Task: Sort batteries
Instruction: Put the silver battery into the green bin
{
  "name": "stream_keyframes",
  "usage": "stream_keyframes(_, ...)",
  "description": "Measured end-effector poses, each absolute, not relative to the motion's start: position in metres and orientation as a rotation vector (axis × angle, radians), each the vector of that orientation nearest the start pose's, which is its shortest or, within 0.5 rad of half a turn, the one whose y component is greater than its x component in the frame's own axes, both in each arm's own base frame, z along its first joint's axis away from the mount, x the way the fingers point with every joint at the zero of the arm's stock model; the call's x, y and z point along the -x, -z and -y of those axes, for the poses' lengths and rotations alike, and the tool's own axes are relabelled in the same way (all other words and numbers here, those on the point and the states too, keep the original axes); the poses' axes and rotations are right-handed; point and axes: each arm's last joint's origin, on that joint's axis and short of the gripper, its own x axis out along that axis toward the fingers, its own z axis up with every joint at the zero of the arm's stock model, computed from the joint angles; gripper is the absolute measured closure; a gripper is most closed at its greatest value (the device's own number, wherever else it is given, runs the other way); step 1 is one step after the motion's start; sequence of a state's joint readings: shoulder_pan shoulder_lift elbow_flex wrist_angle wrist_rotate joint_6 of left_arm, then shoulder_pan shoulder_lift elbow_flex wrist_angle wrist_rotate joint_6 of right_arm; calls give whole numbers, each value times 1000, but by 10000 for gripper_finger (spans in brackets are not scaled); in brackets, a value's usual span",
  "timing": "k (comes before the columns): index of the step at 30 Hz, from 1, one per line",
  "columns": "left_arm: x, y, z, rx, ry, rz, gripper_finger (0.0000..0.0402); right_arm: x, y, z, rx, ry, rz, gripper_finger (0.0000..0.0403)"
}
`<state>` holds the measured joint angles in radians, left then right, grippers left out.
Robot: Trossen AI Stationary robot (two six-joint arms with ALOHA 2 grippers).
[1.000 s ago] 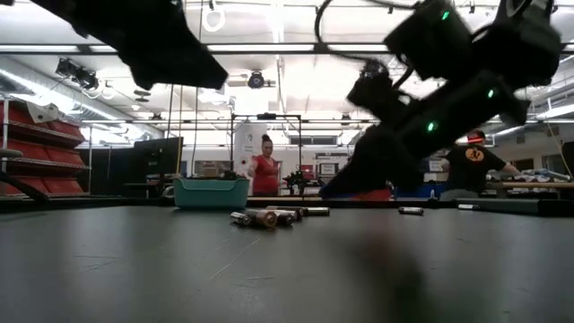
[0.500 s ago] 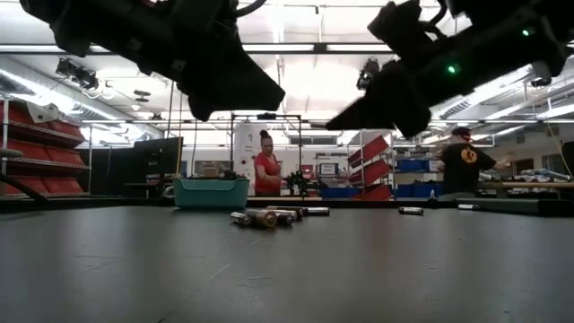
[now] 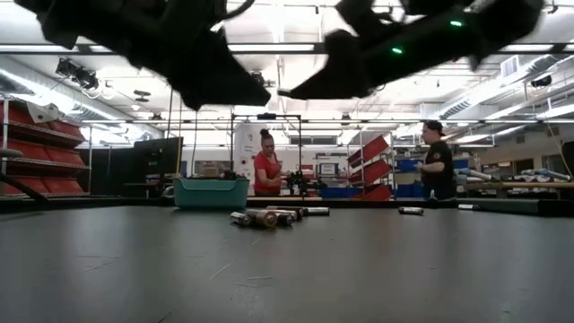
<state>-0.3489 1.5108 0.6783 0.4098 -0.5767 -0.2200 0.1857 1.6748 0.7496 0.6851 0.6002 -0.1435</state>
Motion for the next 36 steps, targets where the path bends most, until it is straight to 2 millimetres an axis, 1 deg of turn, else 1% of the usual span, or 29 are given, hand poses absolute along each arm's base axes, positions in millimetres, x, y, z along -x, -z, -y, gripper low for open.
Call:
stream_keyframes(4, -276, -176, 83, 22, -303, -364, 259, -354, -199, -22, 226, 365, -337, 384)
stream_keyframes(6, -270, -171, 80, 23, -322, -358, 259, -361, -206, -11, 216, 337, -353, 384)
stream_keyframes(8, -265, -170, 77, 36, -334, -328, 259, -365, -214, -2, 215, 322, -331, 384)
stream_keyframes(10, -255, -169, 73, 41, -351, -307, 259, -368, -220, 8, 240, 333, -324, 384)
stream_keyframes(12, -245, -170, 70, 59, -350, -276, 259, -373, -229, 22, 248, 331, -312, 384)
stream_keyframes(15, -229, -172, 63, 82, -376, -228, 259, -378, -245, 47, 206, 311, -304, 384)
stream_keyframes(18, -214, -173, 56, 99, -439, -171, 259, -379, -256, 66, 190, 332, -324, 384)
stream_keyframes(21, -200, -172, 49, 105, -539, -114, 259, -380, -267, 80, 179, 330, -315, 384)
stream_keyframes(24, -187, -171, 42, 90, -639, -64, 259, -388, -269, 94, 170, 323, -316, 384)
stream_keyframes(25, -185, -171, 41, 88, -671, -45, 259, -392, -265, 99, 169, 315, -344, 384)
stream_keyframes(28, -178, -175, 37, 39, -757, -14, 259, -413, -259, 116, 171, 295, -399, 384)
stream_keyframes(32, -174, -181, 35, 14, -756, -2, 259, -445, -254, 144, 140, 245, -450, 384)
stream_keyframes(36, -170, -180, 35, 14, -712, -7, 259, -470, -242, 168, 102, 230, -580, 384)
